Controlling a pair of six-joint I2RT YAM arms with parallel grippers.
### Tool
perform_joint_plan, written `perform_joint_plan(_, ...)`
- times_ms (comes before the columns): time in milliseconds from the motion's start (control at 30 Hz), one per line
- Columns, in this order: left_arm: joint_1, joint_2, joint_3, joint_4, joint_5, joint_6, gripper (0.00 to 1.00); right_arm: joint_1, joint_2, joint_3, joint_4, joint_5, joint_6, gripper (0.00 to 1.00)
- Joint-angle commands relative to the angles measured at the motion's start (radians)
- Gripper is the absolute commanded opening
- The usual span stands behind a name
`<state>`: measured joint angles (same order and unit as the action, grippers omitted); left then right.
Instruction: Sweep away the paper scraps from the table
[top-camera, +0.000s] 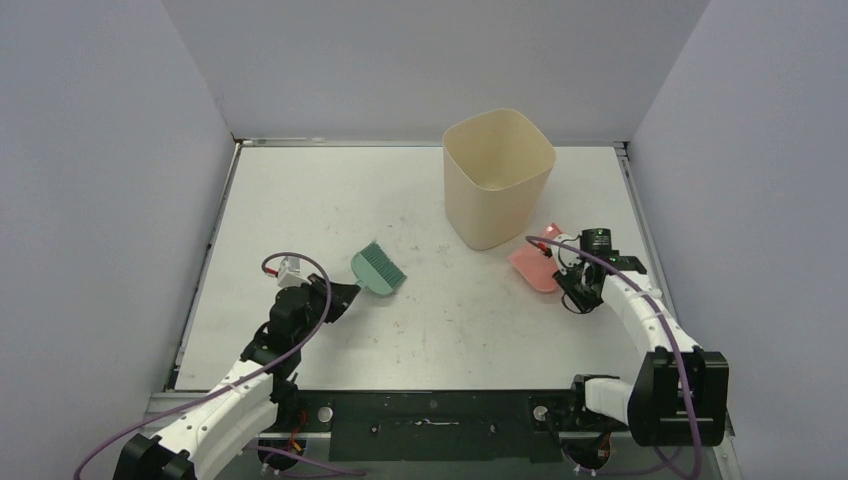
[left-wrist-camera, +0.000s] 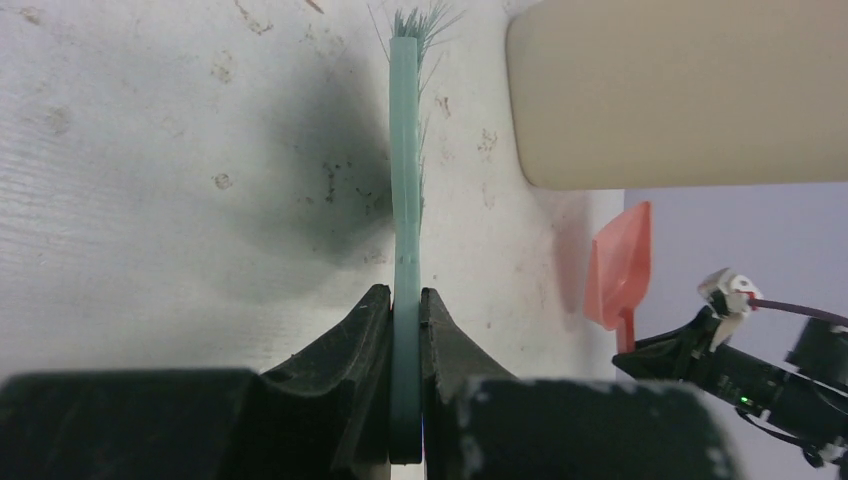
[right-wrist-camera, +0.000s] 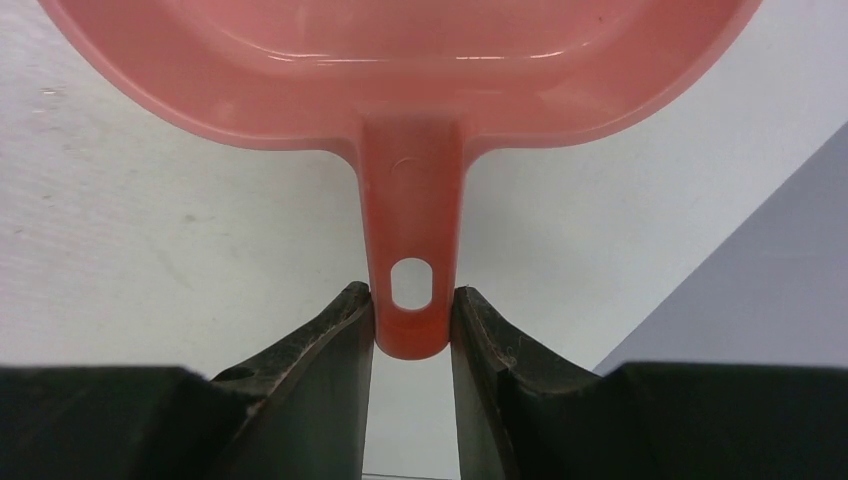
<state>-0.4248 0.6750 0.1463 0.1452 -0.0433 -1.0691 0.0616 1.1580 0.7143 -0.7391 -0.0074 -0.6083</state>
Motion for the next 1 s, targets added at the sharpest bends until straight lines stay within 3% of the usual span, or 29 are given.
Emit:
perform_joint_plan(0,-0.009,0.052,0.003,0.196,-0.006,-0.067,0.03,-0.196,0.126,0.068,0.065,-0.136,-0.016,0.06)
perform_joint_plan(200,-0.032,0.167,0.013,0.263,0.034,-0.098,0.02,-0.297,0.270,0.120,0.024,-0.249,-0.032,0.14)
perform_joint_plan(400,-0.117,0.261,0.084,0.273,0.039,-0.065,0.00,-0.301,0.244,0.117,-0.012,-0.311,-0.068,0.22)
perform_joint_plan(467,-0.153,0.307,0.119,0.259,0.043,-0.049,0.01,-0.301,0.220,0.112,-0.015,-0.315,-0.080,0.28)
perform_joint_plan(567,-0.179,0.382,0.176,0.214,0.073,-0.037,0.10,-0.302,0.201,0.119,-0.025,-0.299,-0.084,0.42)
perform_joint_plan(733,-0.188,0.446,0.270,0.050,0.086,-0.017,0.30,-0.320,0.125,0.179,-0.076,-0.310,-0.098,0.62)
perform_joint_plan(833,-0.186,0.456,0.368,-0.198,0.053,0.050,0.37,-0.328,0.059,0.224,-0.102,-0.358,-0.095,0.69)
perform_joint_plan(967,-0.189,0.442,0.530,-0.505,-0.035,0.199,0.50,-0.334,-0.051,0.247,-0.049,-0.391,-0.002,0.89)
